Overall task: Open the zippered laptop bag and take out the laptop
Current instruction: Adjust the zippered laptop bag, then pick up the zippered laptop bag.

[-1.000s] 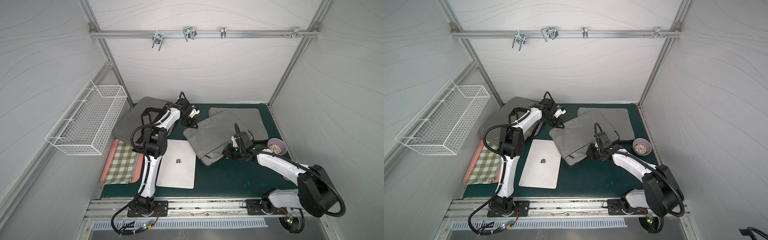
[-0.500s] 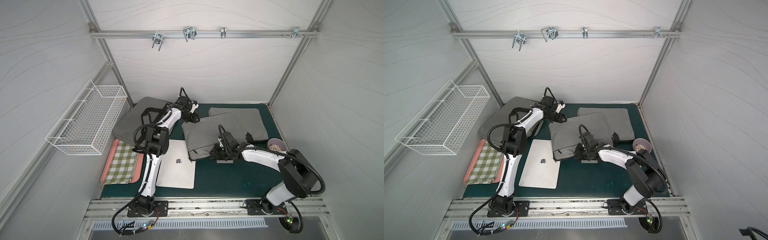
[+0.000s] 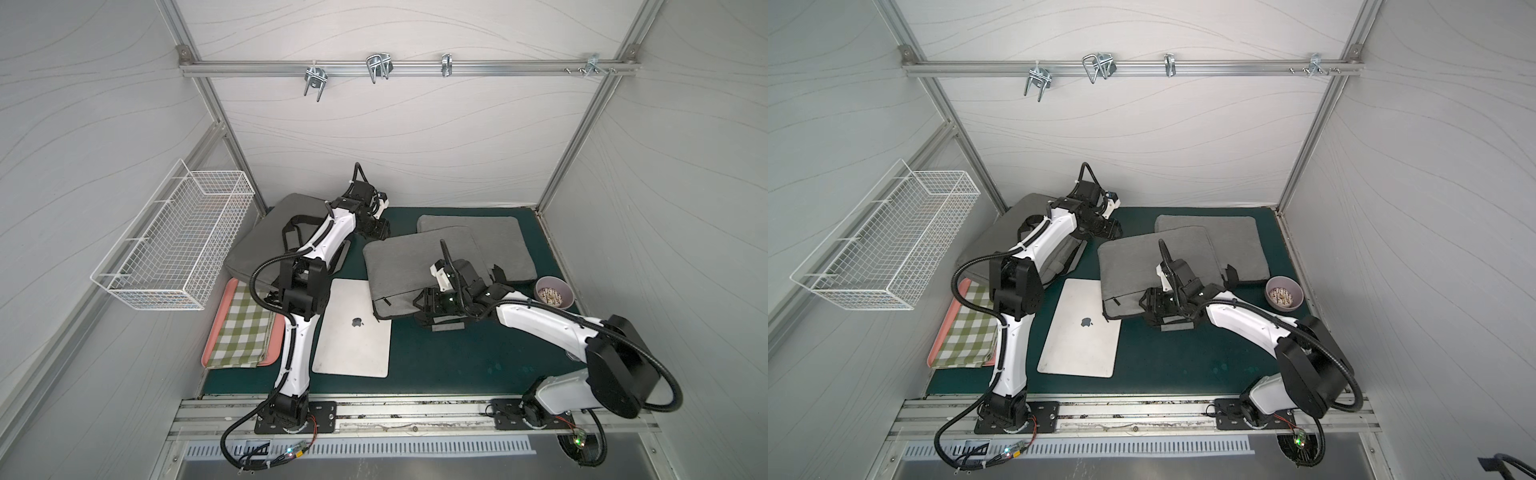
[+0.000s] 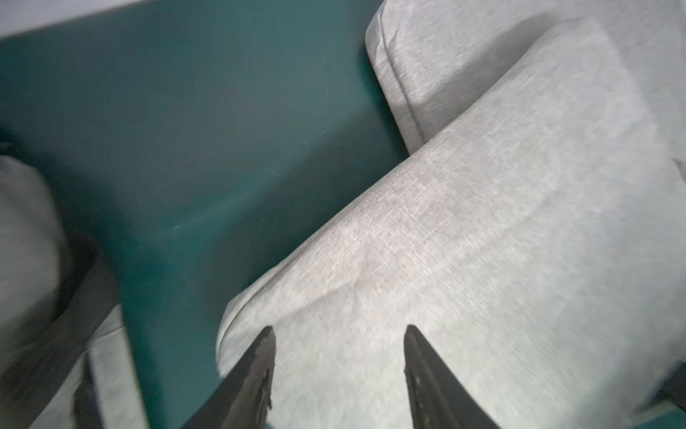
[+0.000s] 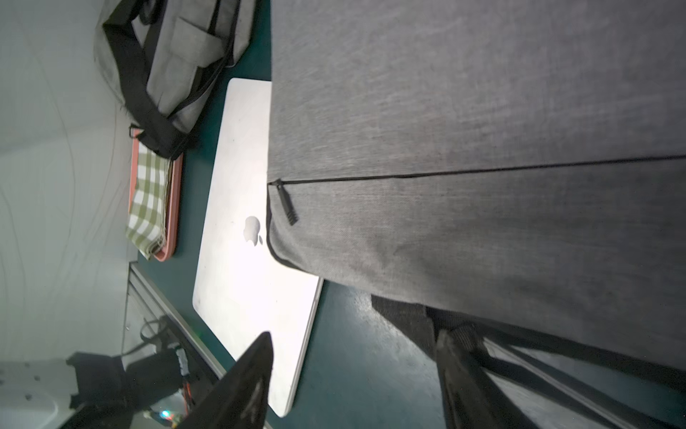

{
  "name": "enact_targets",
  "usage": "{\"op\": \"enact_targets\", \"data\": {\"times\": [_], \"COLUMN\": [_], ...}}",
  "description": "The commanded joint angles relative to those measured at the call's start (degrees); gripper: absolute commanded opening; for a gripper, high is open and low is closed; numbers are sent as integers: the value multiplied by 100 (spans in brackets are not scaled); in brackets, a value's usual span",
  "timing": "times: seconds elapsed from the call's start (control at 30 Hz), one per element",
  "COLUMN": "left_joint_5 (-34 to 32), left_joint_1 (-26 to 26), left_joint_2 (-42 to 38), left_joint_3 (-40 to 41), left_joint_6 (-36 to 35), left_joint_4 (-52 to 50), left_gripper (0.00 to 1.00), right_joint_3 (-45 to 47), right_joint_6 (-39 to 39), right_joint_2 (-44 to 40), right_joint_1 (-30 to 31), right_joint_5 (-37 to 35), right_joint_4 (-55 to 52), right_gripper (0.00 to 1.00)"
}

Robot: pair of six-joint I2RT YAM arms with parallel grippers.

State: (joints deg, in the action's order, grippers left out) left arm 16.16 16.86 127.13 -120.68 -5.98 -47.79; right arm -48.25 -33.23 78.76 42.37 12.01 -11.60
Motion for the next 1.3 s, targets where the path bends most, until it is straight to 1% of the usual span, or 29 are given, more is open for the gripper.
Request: {"op": "enact_targets", "data": {"times": [0.0, 0.13, 0.2, 0.27, 0.33, 0.47, 0.57, 0.67, 0.8, 0.87, 0.97, 1.03, 1.07, 1.17, 1.27], "left_joint_5": [-50, -71, -24, 185, 265, 370, 524, 678, 1021, 1083, 1067, 1030, 1029, 1012, 924], "left_joint_1": [-34, -34, -37, -38, -34, -30, -25, -25, -26, -25, -25, -25, -21, 5, 48], "left_joint_2": [-631, -1462, -1975, -2476, -2957, -4020, -4715, -5332, -5822, -6002, -6394, -6619, -6713, -6890, -6947], "left_joint_3": [344, 1423, 2172, 2861, 3550, 5030, 5985, 6738, 7400, 7683, 8139, 8403, 8531, 8872, 9097], "left_joint_6": [-118, 227, 484, 680, 891, 1417, 1762, 1992, 2150, 2204, 2292, 2371, 2430, 2535, 2459], "left_joint_4": [-349, -398, -207, -87, 38, 489, 825, 1094, 1307, 1404, 1820, 2127, 2290, 2758, 2999], "left_gripper": [56, 56, 56, 55, 55, 54, 53, 53, 54, 54, 55, 55, 55, 55, 55], "right_joint_3": [146, 208, 316, 502, 600, 649, 643, 559, 430, 288, 145, 97, 73, -83, -259], "right_joint_6": [1345, 2827, 3708, 4632, 5271, 6351, 6866, 7223, 7490, 7599, 7740, 7786, 7814, 7742, 7621], "right_joint_2": [-438, -726, -790, -801, -716, -375, -33, 322, 788, 1060, 1363, 1551, 1633, 1716, 1631], "right_joint_1": [-7, 4, 29, 76, 94, 188, 378, 582, 715, 753, 771, 766, 776, 778, 745], "right_joint_5": [-135, -689, -775, -985, -1067, -975, -1069, -1126, -1196, -1451, -1717, -1921, -1967, -1983, -1960], "right_joint_4": [-426, -463, -259, 106, 364, 598, 742, 858, 1057, 1092, 1258, 1411, 1462, 1432, 1319], "right_gripper": [70, 73, 73, 74, 74, 76, 77, 77, 77, 76, 74, 70, 65, 42, 23]}}
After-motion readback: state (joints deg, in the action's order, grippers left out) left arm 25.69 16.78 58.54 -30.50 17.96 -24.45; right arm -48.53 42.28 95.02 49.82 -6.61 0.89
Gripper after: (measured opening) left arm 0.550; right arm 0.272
